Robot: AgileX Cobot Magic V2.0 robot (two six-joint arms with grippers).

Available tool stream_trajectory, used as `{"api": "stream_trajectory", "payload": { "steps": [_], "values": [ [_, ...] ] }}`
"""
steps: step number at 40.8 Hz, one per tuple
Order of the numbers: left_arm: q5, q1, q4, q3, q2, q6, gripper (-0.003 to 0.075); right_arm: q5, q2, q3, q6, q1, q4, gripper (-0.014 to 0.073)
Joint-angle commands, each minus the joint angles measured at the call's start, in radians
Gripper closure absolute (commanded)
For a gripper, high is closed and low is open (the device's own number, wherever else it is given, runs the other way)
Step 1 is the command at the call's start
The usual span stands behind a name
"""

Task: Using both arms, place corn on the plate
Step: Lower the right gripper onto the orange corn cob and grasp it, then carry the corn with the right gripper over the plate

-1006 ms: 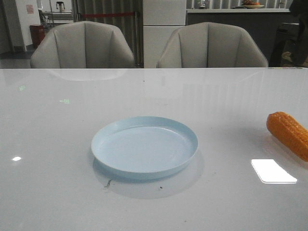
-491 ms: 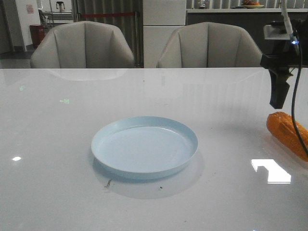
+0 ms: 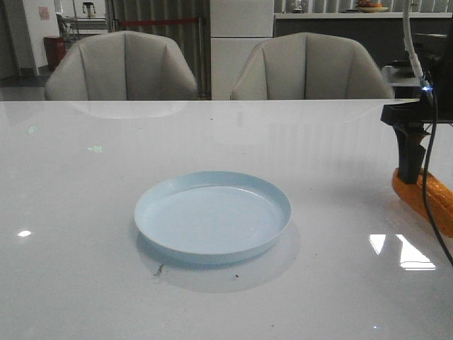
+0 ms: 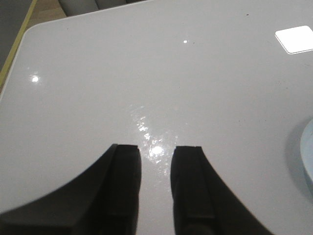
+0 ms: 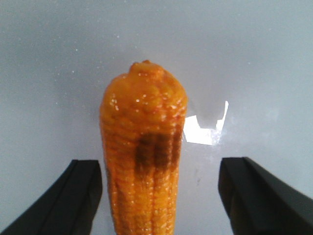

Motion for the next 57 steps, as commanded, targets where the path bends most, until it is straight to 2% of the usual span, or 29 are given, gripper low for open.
{"api": "stream_trajectory", "payload": {
  "steps": [1, 20, 26, 35, 41, 47, 57],
  "values": [
    [-0.092, -0.003, -0.006, -0.037, -0.012, -0.012, 0.0463, -0.019, -0.047, -0.031, -0.023, -0.006, 0.016, -0.0001],
    [-0.1, -0.003, -0.006, -0.037, -0.012, -0.012, 0.0463, 0.006, 0.015, -0.031, -0.044, -0.005, 0.053, 0.0016],
    [-0.103, -0.003, -0.006, -0.037, -0.012, -0.012, 0.0463, 0.006, 0.019, -0.031, -0.044, -0.005, 0.053, 0.0179],
    [-0.105, -0.003, -0.006, -0.037, -0.012, -0.012, 0.0463, 0.023, 0.019, -0.037, -0.044, -0.005, 0.064, 0.0546],
    [-0.105, -0.003, -0.006, -0.037, -0.012, -0.012, 0.0463, 0.086, 0.019, -0.093, -0.091, 0.002, 0.12, 0.0525],
    [-0.105, -0.003, -0.006, -0.037, -0.012, -0.012, 0.0463, 0.176, 0.019, -0.218, -0.132, 0.048, 0.164, 0.0525],
    [-0.105, -0.003, -0.006, -0.037, -0.012, -0.012, 0.0463, 0.235, 0.019, -0.451, -0.132, 0.218, 0.179, 0.0525]
  ]
}}
